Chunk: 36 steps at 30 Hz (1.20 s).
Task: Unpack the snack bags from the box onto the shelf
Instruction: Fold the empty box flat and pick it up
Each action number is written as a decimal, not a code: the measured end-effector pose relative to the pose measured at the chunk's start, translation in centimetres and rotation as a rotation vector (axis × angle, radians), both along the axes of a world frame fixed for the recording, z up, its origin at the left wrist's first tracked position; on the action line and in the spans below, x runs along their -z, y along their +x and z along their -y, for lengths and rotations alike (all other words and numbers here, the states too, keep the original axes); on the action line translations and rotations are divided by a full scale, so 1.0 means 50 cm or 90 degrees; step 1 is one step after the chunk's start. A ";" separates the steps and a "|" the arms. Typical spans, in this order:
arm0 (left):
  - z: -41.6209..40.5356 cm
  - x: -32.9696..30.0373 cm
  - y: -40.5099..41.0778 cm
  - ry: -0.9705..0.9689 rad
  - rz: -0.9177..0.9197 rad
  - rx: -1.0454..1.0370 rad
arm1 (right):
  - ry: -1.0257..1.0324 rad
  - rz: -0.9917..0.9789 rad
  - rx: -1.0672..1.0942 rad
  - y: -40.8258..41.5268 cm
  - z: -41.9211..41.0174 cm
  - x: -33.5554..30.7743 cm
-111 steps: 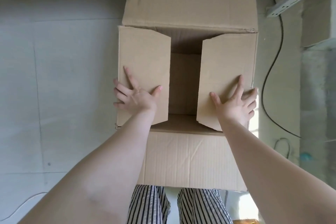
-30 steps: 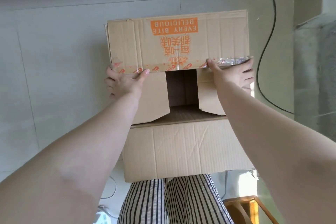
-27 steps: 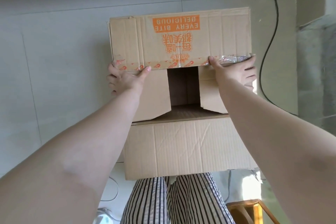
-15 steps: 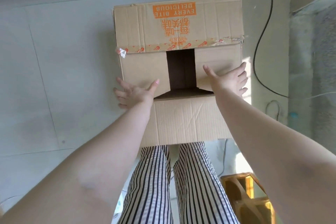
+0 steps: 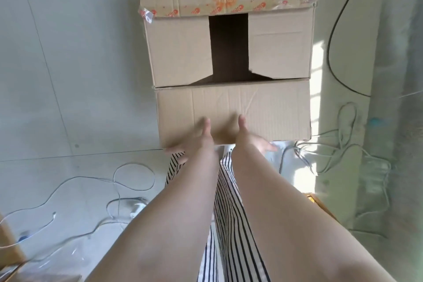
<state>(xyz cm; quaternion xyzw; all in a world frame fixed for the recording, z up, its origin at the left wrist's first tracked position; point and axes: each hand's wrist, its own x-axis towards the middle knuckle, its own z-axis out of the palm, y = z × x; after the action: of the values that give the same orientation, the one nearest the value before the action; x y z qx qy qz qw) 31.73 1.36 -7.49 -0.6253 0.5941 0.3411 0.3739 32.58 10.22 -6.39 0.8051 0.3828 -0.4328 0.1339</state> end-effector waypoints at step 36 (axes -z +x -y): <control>0.039 0.015 -0.332 -0.256 -0.357 0.411 | 0.312 -0.058 -0.649 -0.283 -0.221 0.013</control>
<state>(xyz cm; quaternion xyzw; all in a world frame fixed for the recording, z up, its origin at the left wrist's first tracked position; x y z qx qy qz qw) 15.12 -0.60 -8.21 -0.3527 0.8903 0.2411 0.1575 18.45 21.27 -7.04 0.5065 0.8179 -0.2460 0.1187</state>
